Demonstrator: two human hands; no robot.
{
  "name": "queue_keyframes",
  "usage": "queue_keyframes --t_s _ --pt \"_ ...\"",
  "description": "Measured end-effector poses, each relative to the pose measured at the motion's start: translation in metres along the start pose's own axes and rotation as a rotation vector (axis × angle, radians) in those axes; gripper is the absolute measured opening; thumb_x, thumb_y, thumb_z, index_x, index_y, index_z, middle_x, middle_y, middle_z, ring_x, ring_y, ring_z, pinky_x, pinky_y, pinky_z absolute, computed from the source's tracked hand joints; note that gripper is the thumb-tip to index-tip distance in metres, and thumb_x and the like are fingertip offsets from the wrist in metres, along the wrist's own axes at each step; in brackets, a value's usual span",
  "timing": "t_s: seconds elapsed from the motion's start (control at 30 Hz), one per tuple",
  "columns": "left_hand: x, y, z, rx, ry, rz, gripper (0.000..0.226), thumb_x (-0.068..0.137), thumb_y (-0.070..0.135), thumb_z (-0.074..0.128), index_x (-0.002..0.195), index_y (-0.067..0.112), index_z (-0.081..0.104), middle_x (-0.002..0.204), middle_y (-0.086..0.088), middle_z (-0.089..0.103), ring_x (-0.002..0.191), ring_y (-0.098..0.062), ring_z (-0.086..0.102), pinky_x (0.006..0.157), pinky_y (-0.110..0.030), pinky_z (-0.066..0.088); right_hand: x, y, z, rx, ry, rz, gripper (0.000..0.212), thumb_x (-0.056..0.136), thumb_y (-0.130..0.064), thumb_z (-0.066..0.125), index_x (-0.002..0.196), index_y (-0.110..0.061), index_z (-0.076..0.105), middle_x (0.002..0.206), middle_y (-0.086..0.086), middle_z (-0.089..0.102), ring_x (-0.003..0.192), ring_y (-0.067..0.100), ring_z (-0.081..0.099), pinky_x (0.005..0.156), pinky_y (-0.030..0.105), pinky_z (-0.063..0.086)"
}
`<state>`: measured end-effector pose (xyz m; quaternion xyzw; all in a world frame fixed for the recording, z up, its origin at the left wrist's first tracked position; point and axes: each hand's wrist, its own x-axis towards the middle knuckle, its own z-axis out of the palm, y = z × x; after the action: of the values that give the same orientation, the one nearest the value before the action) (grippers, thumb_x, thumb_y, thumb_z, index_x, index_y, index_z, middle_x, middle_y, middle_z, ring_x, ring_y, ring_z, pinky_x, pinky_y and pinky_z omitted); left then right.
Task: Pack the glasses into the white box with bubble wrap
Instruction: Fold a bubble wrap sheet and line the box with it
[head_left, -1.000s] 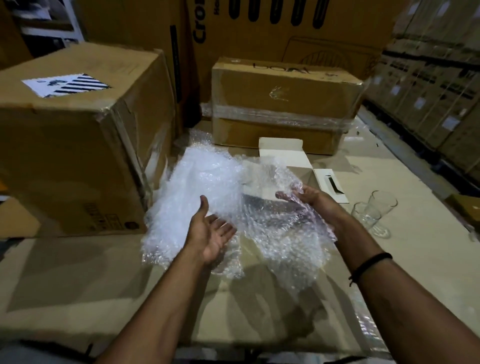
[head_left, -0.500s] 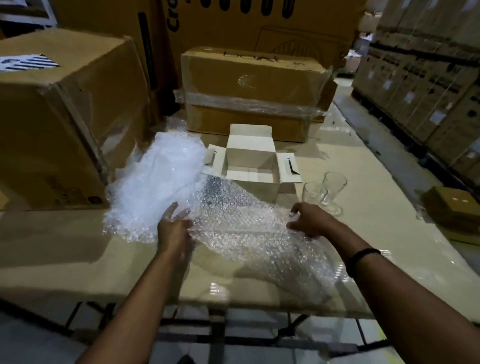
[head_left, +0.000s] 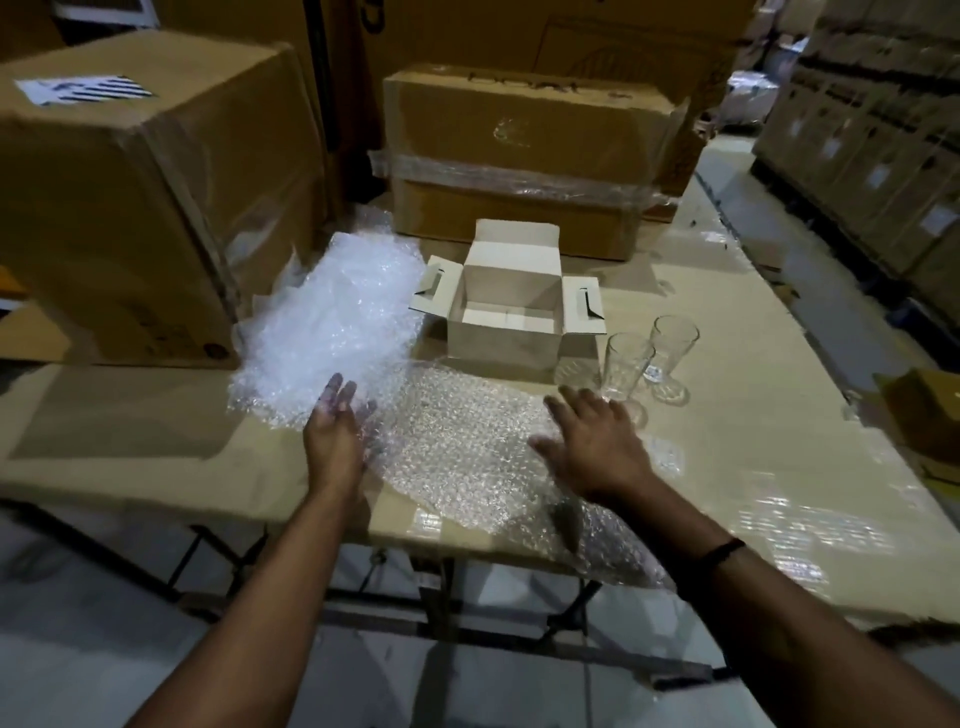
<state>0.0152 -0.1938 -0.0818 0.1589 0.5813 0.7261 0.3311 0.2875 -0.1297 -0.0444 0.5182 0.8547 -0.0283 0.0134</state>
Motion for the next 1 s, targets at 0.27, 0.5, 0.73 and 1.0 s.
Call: queue_keyframes --t_s 0.27,0.5,0.73,1.0 --pt "-0.015 -0.021 -0.021 0.354 -0.418 0.235 0.051 0.101 0.010 0.047 0.131 0.051 0.052 0.144 -0.005 0.052 0.121 -0.023 0.054 0.097 -0.046 0.046 0.012 -0.002 0.041 0.073 -0.123 0.048 0.071 0.097 -0.062 0.018 0.155 -0.026 0.000 0.163 -0.002 -0.006 0.150 0.021 -0.007 0.118 0.054 -0.005" --pt "-0.015 -0.027 -0.022 0.913 -0.783 0.766 0.072 0.078 -0.004 0.052 0.140 0.032 0.050 0.150 0.008 0.040 0.133 -0.019 0.042 0.109 -0.036 0.033 0.036 -0.037 0.018 0.649 0.093 0.194 0.072 0.093 -0.069 0.025 0.131 -0.015 0.055 0.133 0.008 0.058 0.122 0.026 0.054 0.101 0.041 0.040" --pt "-0.018 -0.023 -0.013 0.980 -0.904 0.914 0.069 0.080 0.043 0.067 0.143 0.024 0.047 0.150 0.007 0.039 0.135 -0.017 0.038 0.111 -0.040 0.032 0.078 -0.058 -0.002 1.169 0.055 0.454 0.078 0.079 -0.017 0.079 0.144 -0.009 0.037 0.121 0.020 0.063 0.078 0.027 0.070 0.054 0.034 0.054" --pt "-0.011 -0.026 0.001 1.203 -0.954 0.802 0.094 0.076 0.090 0.007 0.131 0.034 0.059 0.154 0.008 0.035 0.147 -0.016 0.018 0.116 -0.046 0.005 0.054 -0.005 0.013 0.875 0.158 0.554 0.081 0.078 -0.015 0.079 0.146 -0.012 0.035 0.091 0.011 0.068 0.078 0.023 0.062 0.067 0.028 0.047"
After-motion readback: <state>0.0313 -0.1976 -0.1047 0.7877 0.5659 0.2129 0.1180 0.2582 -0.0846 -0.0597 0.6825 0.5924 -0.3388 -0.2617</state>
